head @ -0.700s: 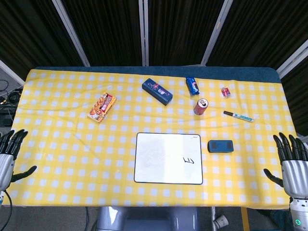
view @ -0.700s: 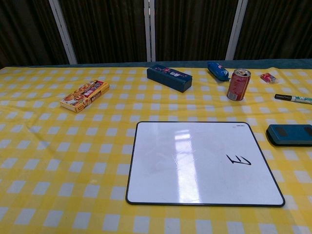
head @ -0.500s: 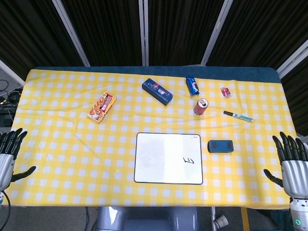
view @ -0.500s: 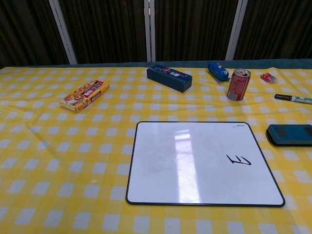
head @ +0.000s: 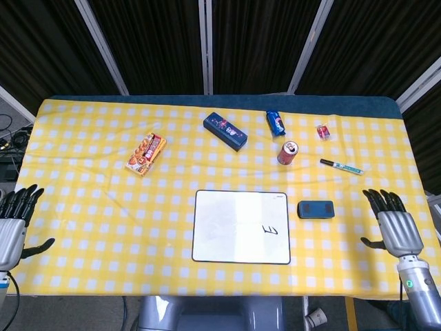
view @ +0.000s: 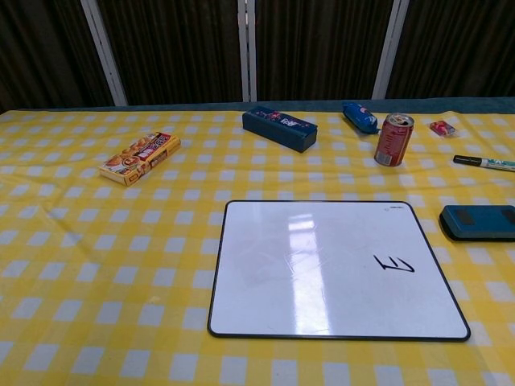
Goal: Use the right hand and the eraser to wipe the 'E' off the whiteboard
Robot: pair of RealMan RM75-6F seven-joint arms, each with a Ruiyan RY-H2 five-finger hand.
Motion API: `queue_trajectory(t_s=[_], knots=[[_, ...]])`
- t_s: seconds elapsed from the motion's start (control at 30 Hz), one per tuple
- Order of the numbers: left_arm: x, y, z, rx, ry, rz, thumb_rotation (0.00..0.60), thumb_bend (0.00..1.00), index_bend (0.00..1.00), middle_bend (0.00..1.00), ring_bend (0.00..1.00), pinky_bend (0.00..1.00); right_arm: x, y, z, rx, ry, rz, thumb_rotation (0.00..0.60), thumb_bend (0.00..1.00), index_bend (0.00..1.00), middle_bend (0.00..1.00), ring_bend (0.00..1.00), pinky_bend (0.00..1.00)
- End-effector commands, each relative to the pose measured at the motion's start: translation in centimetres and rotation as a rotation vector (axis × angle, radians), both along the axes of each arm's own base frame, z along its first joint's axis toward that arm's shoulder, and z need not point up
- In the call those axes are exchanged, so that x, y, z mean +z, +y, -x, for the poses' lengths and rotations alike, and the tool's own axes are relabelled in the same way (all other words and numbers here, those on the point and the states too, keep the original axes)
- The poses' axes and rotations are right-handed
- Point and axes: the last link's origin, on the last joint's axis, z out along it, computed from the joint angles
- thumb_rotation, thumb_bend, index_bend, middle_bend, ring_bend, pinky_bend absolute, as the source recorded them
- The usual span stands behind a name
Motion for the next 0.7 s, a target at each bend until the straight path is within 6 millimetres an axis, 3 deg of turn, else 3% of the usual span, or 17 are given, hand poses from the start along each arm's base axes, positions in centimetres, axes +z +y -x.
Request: queue_trajectory(t_s=[0.03,0.13,0.47,0.7], knots=[[-0.1,0.1,0.0,0.004,0.003,0.001,0.600,0.00,0.00,0.00,0.00,0.00,-0.7,-2.7,0.2,-0.002,0.027,-0.017,0.600,0.00,0.16,0.24,0.12,0.22],[-0.1,0.2,0.2,0.016,0.001,0.003,0.600,0.00,0.00,0.00,0.00,0.00,-1.9,-3.6,0.1,0.012,0.062,-0.047,0.600,0.00,0.18,0.29,0.19,0.28],[-0.2,0.4,1.0,0.066,0.015,0.013,0.600,0.00,0.00,0.00,0.00,0.00,-6.7,-6.2,-1.8,0.060,0.108,-0.162,0.600,0.00,0.22,0.32,0.21,0.33],[-0.2,0.4,1.2,0.077,0.015,0.013,0.600,0.00,0.00,0.00,0.00,0.00,-8.3,-7.3,-2.2,0.079,0.124,-0.154,0.600,0.00,0.25,0.34,0.23,0.35]])
